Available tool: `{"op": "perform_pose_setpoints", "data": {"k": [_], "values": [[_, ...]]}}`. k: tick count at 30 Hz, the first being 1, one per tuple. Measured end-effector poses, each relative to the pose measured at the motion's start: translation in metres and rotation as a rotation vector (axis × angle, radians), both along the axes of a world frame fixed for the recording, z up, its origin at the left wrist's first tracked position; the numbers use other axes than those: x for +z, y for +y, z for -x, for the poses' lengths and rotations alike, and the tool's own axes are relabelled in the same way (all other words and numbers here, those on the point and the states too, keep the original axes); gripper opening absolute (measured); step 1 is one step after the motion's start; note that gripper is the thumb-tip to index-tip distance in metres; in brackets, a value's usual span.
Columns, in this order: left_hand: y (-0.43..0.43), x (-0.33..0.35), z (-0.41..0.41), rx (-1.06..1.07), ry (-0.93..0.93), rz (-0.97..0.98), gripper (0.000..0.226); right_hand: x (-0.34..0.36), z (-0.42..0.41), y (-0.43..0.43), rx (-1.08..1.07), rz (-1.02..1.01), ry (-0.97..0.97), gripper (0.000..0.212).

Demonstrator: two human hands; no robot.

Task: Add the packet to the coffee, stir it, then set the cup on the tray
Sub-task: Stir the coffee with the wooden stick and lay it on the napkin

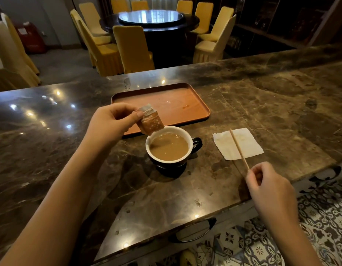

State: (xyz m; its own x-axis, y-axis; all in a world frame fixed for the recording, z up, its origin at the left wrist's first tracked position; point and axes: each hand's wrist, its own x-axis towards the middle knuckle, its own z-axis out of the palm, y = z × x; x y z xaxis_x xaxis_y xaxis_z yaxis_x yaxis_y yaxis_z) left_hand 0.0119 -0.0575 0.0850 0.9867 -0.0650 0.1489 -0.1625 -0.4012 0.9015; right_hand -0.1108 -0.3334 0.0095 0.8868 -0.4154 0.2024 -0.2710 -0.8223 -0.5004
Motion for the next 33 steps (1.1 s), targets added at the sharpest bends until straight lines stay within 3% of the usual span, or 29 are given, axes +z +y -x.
{"op": "perform_pose_setpoints", "data": {"k": [8,14,17,21,27,33], "values": [[0.036,-0.026,0.000,0.117,0.080,0.009,0.008,0.015,-0.017,0.021,0.296,-0.322,-0.205,0.008],[0.050,-0.057,-0.005,0.165,0.242,-0.041,0.007,0.037,-0.037,0.040,0.471,-0.350,-0.196,0.009],[0.051,-0.070,-0.012,0.201,0.231,-0.097,0.009,0.043,-0.046,0.048,0.489,-0.331,-0.150,0.010],[0.048,-0.080,-0.023,0.255,0.145,-0.294,0.012,0.049,-0.060,0.057,0.498,-0.347,-0.096,0.009],[0.051,-0.094,-0.027,0.280,-0.023,-0.594,0.030,0.053,-0.080,0.072,0.556,-0.552,-0.027,0.014],[0.048,-0.107,-0.014,0.133,0.129,-0.883,0.068,0.050,-0.088,0.076,0.579,-0.568,-0.086,0.019]]}}
